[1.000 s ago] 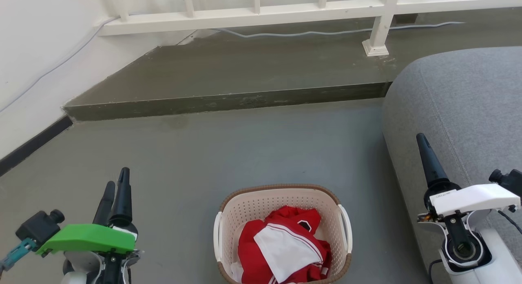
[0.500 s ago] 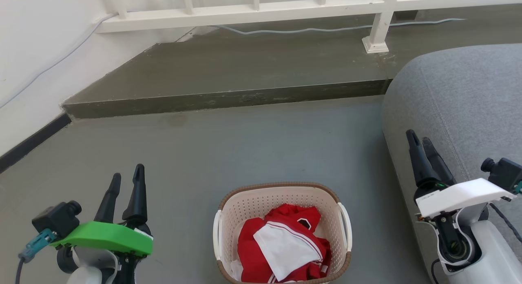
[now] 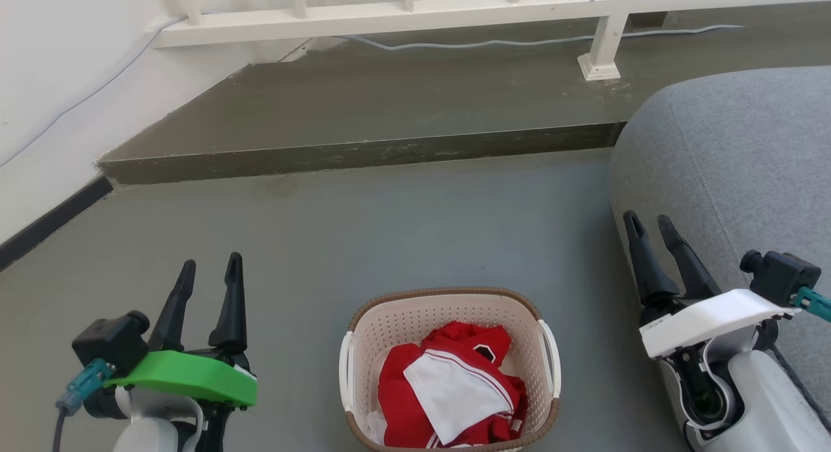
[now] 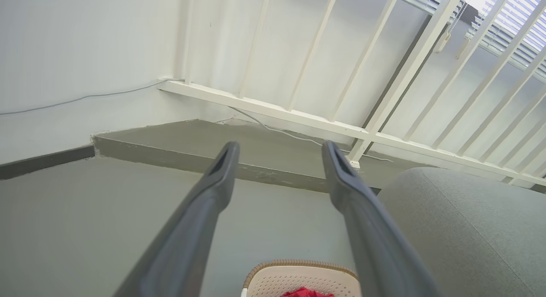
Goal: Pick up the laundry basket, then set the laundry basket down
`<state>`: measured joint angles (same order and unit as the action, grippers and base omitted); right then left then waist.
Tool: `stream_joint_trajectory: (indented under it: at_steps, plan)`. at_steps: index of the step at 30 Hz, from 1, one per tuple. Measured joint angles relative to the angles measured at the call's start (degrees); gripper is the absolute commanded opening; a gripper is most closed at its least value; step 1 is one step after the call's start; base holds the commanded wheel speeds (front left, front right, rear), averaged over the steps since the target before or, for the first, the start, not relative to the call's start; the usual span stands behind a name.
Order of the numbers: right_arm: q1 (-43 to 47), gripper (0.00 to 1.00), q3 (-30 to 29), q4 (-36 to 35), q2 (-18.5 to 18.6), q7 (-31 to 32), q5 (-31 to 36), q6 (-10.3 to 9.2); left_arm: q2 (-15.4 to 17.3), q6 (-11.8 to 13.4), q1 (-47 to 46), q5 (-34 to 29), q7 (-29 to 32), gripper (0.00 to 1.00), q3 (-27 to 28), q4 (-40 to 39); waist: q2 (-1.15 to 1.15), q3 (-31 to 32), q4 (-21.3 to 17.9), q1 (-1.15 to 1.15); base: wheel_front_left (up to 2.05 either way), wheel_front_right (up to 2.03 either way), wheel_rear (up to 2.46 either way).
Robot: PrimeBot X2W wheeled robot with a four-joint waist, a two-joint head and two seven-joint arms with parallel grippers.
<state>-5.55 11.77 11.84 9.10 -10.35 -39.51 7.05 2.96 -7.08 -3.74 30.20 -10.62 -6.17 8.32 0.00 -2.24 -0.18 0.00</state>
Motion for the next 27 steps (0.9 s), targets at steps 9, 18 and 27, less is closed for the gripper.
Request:
stream_joint_trajectory:
  at_steps: [9,18,27]
  plan:
    - [-0.56,1.0,1.64,-0.45,-0.07,-1.77,6.64,0.0,-0.08,-0.03,-0.59,-7.02,-1.8,1.0,-1.11,-1.45,0.0,-0.09,0.02,0.0,0.0,0.0,0.0]
    - [-1.04,1.0,2.88,-0.68,-0.1,-3.8,12.98,0.01,-0.12,-0.04,-0.79,-13.76,-3.64,1.0,-1.68,-2.29,0.0,-0.23,0.06,0.0,0.0,0.0,0.0]
    - [-1.04,1.0,2.61,-0.69,-0.46,-3.99,14.45,0.01,-0.21,-0.05,-0.93,-14.54,-3.8,1.0,-1.74,-2.64,0.0,-0.26,0.03,0.0,0.0,0.0,0.0]
